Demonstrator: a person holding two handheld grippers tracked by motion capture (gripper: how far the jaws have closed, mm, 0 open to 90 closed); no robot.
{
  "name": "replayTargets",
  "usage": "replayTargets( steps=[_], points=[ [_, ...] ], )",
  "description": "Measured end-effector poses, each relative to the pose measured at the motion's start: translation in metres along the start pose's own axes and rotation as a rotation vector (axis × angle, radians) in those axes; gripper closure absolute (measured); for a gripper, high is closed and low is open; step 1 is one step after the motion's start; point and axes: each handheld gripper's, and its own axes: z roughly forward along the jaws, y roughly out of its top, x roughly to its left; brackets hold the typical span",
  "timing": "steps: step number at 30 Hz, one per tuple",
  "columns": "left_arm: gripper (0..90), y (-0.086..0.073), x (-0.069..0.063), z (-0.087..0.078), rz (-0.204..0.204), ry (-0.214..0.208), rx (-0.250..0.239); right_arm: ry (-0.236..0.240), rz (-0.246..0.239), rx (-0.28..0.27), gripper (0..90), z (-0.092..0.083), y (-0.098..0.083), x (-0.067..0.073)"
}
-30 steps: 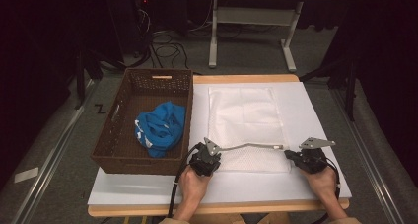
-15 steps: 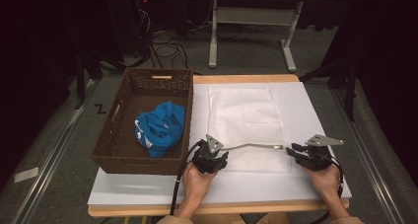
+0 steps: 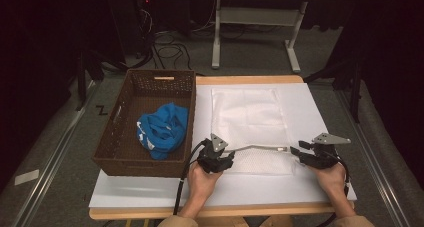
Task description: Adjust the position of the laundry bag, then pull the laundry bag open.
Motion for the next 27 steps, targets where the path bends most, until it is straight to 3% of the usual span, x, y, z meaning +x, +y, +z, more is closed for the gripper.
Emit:
replayTargets(
  steps=[3,7,10,17,27],
  points=[
    [47.2,0.001,0.000,0.002,-0.001,-0.002,0.000,-0.002,0.015,-0.014,52.3,0.000,0.000,-0.004],
    [46.1,0.003,-0.002,0.006,-0.021,-0.017,-0.005,0.000,0.072,-0.036,49.7,0.000,-0.001,-0.013],
    [45.6,0.003,-0.003,0.009,-0.022,-0.020,-0.002,0.000,0.106,-0.018,49.5,0.001,-0.001,-0.015],
    [43.0,0.006,-0.008,0.019,-0.013,-0.020,0.003,-0.026,0.104,0.030,47.9,0.006,0.000,-0.018],
    [41.2,0.011,-0.025,0.037,0.061,-0.003,0.026,-0.033,0.085,0.049,46.1,0.018,0.009,-0.017]
  ],
)
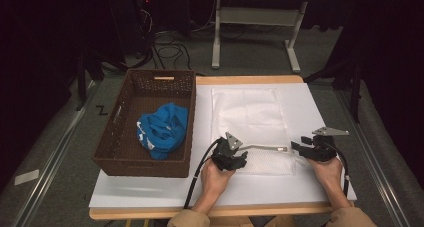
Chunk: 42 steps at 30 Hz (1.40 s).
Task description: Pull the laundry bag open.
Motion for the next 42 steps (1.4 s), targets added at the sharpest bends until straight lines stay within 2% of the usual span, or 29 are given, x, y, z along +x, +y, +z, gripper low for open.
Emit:
replayTargets(
  steps=[3,7,12,15,20,25,27,28,31,36,42],
  points=[
    [41.1,0.000,-0.001,0.004,0.006,0.011,0.008,-0.002,-0.011,0.004,44.8,0.003,0.001,0.002],
    [40.9,-0.003,0.001,0.009,-0.001,0.018,0.028,0.000,0.001,0.005,40.9,0.008,0.002,0.003],
    [40.5,-0.006,0.002,0.012,-0.002,0.023,0.040,0.009,0.012,0.013,40.3,0.012,0.002,0.004],
    [40.1,-0.006,0.002,0.014,0.002,0.026,0.047,0.018,0.010,0.033,38.2,0.016,0.005,0.007],
    [39.3,-0.008,0.000,0.017,0.007,0.028,0.049,0.012,-0.012,0.064,38.1,0.022,0.010,0.014],
    [38.9,-0.009,0.001,0.017,0.007,0.026,0.044,-0.023,-0.036,0.082,39.4,0.026,0.011,0.020],
    [38.5,-0.009,0.001,0.017,0.006,0.025,0.044,-0.034,-0.062,0.094,39.5,0.027,0.012,0.022],
    [38.4,-0.009,0.001,0.017,0.007,0.026,0.043,-0.040,-0.077,0.097,40.5,0.027,0.011,0.024],
    [38.0,-0.010,0.000,0.017,0.009,0.031,0.040,-0.038,-0.079,0.091,42.3,0.027,0.011,0.024],
    [37.1,-0.010,0.000,0.017,0.011,0.037,0.039,-0.018,-0.105,0.085,55.1,0.026,0.010,0.028],
    [36.6,-0.010,-0.001,0.017,0.013,0.042,0.038,0.005,-0.105,0.079,63.9,0.025,0.009,0.028]
  ],
)
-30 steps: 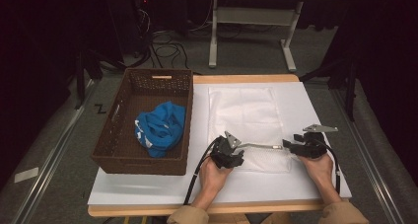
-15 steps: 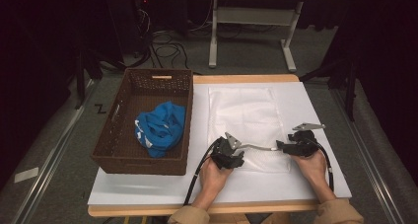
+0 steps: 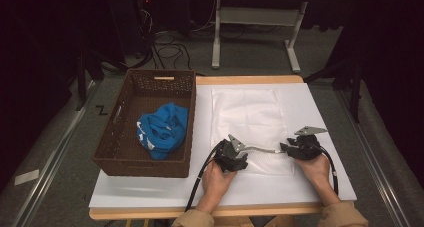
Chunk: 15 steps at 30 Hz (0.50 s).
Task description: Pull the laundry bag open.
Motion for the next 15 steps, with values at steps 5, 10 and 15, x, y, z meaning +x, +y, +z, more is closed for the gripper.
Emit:
replayTargets(
  steps=[5,10,15],
  points=[
    [36.5,-0.0001,-0.0001,0.0000,0.000,0.001,0.000,0.014,-0.014,0.000,74.9,-0.0009,-0.0007,-0.0001],
    [36.5,-0.0001,-0.0003,0.0000,0.001,0.002,0.000,0.037,-0.026,-0.027,86.0,-0.0009,-0.0036,-0.0023],
    [36.5,0.0000,-0.0004,-0.0001,0.001,0.002,-0.001,0.074,-0.011,-0.052,89.1,-0.0010,-0.0068,-0.0073]
  ],
)
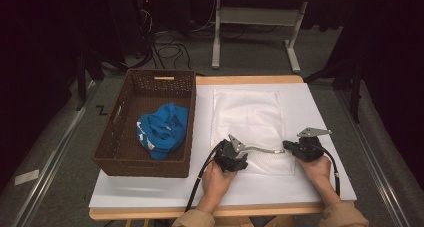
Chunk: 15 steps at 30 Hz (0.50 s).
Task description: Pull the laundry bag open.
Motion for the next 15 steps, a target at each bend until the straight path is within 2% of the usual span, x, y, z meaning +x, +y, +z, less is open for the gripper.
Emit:
replayTargets(
  steps=[5,8,15],
  points=[
    [36.5,0.0000,-0.0001,0.0000,0.001,0.001,0.000,0.018,-0.015,-0.002,89.8,-0.0007,0.0006,-0.0020],
    [36.6,0.0000,0.0000,0.0000,0.000,0.000,0.000,0.029,-0.020,-0.022,89.9,-0.0013,0.0009,-0.0037],
    [36.5,0.0002,0.0010,0.0002,-0.006,-0.006,0.000,0.045,-0.009,-0.052,89.9,-0.0039,0.0037,-0.0064]
  ],
)
